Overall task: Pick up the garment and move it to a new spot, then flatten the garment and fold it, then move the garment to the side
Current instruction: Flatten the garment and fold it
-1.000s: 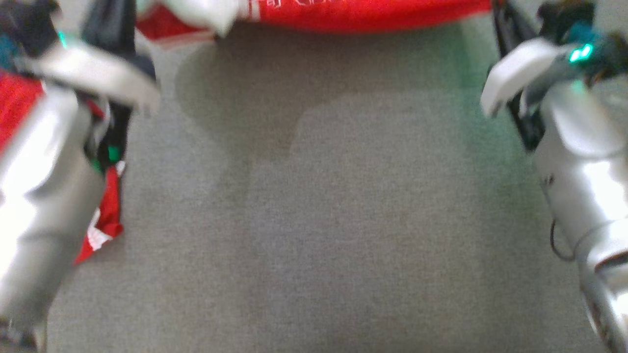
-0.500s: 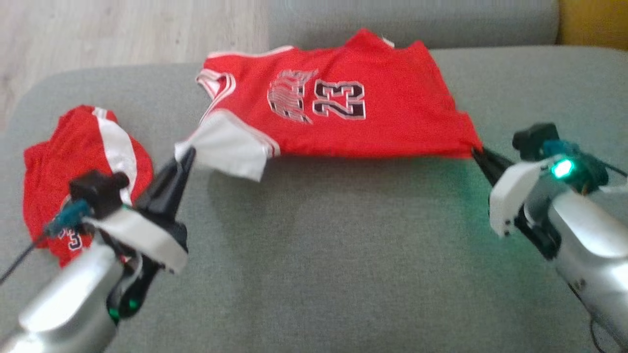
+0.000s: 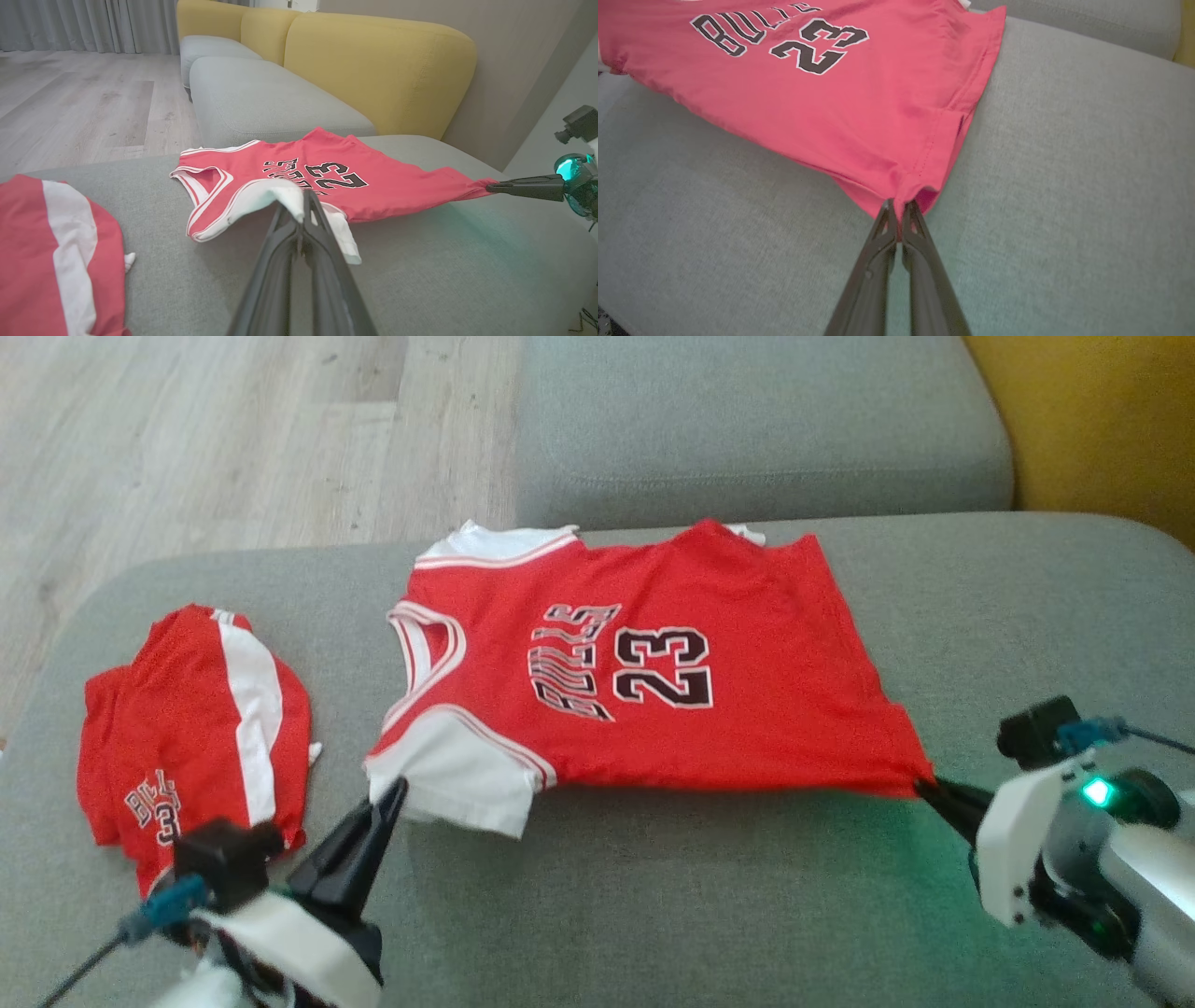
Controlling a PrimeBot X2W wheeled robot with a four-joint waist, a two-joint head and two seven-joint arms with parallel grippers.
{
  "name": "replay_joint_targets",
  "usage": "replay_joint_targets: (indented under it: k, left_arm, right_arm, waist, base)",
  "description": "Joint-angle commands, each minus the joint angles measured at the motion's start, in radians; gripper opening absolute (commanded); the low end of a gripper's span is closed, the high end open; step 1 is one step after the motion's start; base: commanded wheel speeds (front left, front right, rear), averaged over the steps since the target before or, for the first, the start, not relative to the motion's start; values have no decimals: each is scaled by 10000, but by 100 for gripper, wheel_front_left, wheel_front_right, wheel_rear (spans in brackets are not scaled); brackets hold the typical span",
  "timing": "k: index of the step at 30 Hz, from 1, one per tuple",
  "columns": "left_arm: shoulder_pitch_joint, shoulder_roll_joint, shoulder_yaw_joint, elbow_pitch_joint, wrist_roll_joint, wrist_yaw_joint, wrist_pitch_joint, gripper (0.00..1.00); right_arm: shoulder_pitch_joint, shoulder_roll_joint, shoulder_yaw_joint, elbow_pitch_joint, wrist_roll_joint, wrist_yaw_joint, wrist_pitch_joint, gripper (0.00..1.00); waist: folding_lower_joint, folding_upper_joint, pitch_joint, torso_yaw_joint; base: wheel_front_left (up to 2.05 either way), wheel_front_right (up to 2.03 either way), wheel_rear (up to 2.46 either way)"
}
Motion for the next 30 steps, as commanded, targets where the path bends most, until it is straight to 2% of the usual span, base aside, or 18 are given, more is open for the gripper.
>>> replay_joint_targets:
  k: [1, 9, 14, 24, 30]
  left_arm:
    - [-173, 552, 379, -597, -80, 211, 0, 0]
    - [1032, 1437, 87, -2477, -151, 1012, 429, 0]
    - [948, 1778, 98, -2958, 178, 1301, 605, 0]
    - [-147, 1633, 365, -2347, 168, 1049, 1115, 0]
    - [-1062, 1561, 462, -1516, -329, 601, 2127, 0]
  right_arm:
    - [212, -586, -3, -477, 278, 67, 138, 0]
    - [1233, -1701, 56, -2112, 998, 67, 973, 0]
    - [1346, -1900, -506, -2502, 914, 67, 987, 0]
    - [884, -1344, -1417, -2490, 294, 67, 1267, 0]
    - [264, -750, -1855, -2062, -140, 67, 1515, 0]
  waist:
    - [1, -1, -163, 7]
    - [1, -1, -396, 104]
    - [1, -1, -249, 198]
    - [1, -1, 264, 146]
    - [1, -1, 789, -52]
  base:
    - [0, 0, 0]
    - [0, 0, 0]
    - [0, 0, 0]
    - [0, 0, 0]
    - [0, 0, 0]
